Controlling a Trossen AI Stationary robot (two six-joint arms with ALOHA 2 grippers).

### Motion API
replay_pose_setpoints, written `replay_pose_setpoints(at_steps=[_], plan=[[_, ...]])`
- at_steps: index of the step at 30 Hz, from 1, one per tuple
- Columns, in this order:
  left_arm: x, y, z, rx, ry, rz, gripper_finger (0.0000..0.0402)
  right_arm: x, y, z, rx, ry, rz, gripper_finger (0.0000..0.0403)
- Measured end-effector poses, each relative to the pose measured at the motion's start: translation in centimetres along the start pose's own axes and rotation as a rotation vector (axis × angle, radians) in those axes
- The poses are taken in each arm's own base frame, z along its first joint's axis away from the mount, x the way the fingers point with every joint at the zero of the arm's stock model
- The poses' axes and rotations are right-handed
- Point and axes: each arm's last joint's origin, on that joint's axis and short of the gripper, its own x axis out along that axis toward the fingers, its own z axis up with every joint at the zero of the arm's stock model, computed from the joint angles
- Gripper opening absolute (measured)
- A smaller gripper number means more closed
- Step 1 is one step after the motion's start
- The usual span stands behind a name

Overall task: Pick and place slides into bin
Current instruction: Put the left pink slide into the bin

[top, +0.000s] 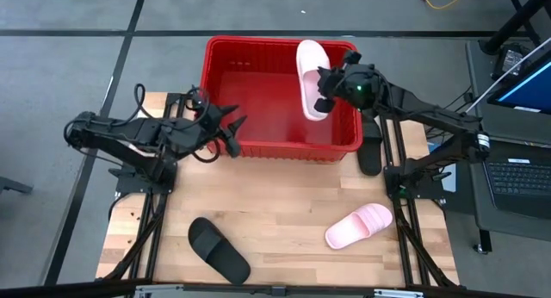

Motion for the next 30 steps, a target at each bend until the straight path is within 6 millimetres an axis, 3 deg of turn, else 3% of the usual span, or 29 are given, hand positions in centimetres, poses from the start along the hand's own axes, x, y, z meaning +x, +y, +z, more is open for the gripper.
replay_pose_setpoints(at_steps=[8, 17, 30], plan=[[2.2, 0.2, 0.9, 0.222, -0.055, -0.153, 0.0168, 1.0, -0.6, -0.8, 0.020, 0.033, 0.003, 0.0006], [4.4, 2.7, 1.2, 0.253, -0.047, -0.095, 0.0165, 1.9, -0.9, -1.7, 0.086, 0.154, 0.038, 0.0006], [5.3, 3.6, 0.6, 0.272, 0.014, -0.126, 0.0159, 7.3, 0.5, -4.7, 0.050, 0.349, 0.114, 0.0006]])
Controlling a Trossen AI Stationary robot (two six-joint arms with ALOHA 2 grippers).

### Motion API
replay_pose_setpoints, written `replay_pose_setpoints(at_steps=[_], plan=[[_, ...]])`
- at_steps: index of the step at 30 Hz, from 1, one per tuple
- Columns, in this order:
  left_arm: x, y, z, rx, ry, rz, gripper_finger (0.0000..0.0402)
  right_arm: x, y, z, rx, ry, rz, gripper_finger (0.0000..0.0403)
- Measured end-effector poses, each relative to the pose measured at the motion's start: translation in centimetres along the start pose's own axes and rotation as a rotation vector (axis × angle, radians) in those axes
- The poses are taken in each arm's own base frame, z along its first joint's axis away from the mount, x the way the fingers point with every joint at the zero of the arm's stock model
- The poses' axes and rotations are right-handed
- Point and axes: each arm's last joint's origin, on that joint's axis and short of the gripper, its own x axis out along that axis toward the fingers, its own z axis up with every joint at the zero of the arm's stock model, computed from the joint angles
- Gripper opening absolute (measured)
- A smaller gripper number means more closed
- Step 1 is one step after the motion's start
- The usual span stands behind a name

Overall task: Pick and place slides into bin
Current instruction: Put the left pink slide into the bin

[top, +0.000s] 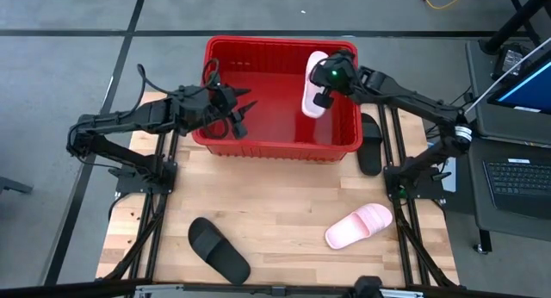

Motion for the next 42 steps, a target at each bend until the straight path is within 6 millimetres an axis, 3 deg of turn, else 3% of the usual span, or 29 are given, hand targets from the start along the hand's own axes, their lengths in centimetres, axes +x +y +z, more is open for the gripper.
replay_pose_setpoints(at_steps=[6, 20, 42], plan=[[0.0, -0.1, -0.4, 0.020, 0.040, 0.003, 0.0157, 1.3, 0.4, -1.1, -0.047, 0.102, 0.057, 0.0006], [0.0, -0.1, -0.5, 0.030, 0.054, 0.006, 0.0153, 5.2, 2.5, -4.8, -0.145, 0.139, 0.108, 0.0006], [0.0, -0.2, -0.9, 0.035, 0.079, 0.007, 0.0152, 8.4, 3.7, -9.0, -0.194, 0.126, 0.163, 0.0006]])
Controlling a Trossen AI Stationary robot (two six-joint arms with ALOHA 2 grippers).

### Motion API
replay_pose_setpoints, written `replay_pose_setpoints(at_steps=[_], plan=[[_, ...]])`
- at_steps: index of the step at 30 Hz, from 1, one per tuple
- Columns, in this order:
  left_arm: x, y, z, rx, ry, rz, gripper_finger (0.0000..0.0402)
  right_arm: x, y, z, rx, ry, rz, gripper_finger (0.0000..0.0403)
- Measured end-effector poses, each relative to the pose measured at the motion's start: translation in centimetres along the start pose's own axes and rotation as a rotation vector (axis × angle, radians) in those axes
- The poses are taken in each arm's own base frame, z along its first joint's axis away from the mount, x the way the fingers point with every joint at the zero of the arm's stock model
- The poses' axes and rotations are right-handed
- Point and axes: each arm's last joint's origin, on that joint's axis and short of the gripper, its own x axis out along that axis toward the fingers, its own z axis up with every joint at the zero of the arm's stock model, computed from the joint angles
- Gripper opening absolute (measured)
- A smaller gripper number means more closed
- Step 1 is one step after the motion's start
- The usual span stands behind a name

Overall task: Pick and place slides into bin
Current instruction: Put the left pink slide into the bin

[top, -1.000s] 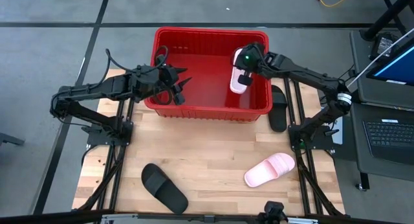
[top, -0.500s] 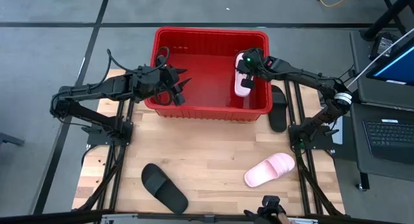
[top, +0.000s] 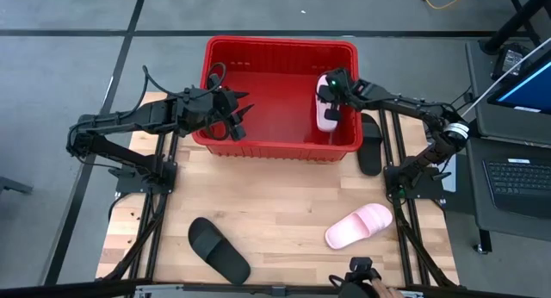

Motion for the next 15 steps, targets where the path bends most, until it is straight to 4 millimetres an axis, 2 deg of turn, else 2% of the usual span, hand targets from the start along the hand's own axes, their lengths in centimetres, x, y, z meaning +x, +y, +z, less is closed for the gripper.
replay_pose_setpoints(at_steps=[7, 15], plan=[[0.00, 0.00, 0.00, -0.018, 0.000, 0.000, 0.0149, 0.63, 0.60, -0.37, 0.010, -0.020, -0.019, 0.0006], [0.00, 0.00, 0.00, -0.043, 0.000, 0.000, 0.0150, 1.00, 0.02, -0.87, 0.035, -0.041, -0.008, 0.0006]])
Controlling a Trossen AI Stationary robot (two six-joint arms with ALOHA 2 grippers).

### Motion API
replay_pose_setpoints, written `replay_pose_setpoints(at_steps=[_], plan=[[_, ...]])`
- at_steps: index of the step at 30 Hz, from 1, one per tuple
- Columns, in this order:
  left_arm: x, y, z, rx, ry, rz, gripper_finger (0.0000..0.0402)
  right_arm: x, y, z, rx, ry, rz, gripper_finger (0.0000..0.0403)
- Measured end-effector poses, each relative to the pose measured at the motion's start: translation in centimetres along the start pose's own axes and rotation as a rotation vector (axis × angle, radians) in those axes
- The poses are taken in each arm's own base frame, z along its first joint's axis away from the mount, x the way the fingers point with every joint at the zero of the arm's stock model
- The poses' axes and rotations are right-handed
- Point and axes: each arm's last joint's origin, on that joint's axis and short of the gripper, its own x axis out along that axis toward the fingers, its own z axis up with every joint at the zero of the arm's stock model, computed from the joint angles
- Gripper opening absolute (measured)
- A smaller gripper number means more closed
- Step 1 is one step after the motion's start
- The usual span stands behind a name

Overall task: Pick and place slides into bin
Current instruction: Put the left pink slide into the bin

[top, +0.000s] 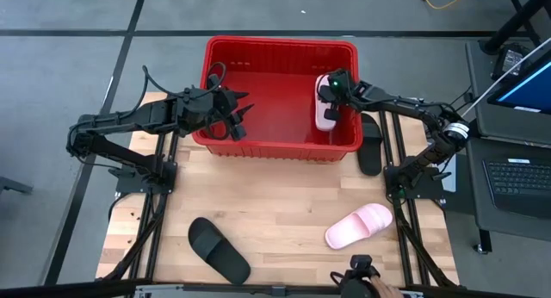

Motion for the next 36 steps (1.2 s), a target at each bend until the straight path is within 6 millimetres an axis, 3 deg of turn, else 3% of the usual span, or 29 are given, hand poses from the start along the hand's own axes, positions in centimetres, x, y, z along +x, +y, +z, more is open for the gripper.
replay_pose_setpoints(at_steps=[20, 29, 36], plan=[[0.0, 0.0, 0.0, 0.000, 0.000, 0.000, 0.0147, 0.9, -0.5, -0.7, 0.047, 0.004, 0.021, 0.0006], [0.0, 0.0, 0.0, 0.000, 0.000, 0.000, 0.0144, 2.9, 0.4, -0.8, 0.027, 0.020, 0.057, 0.0006], [0.0, 0.0, 0.0, -0.002, 0.000, 0.000, 0.0144, 3.2, 0.4, -0.7, 0.012, 0.014, 0.049, 0.0006]])
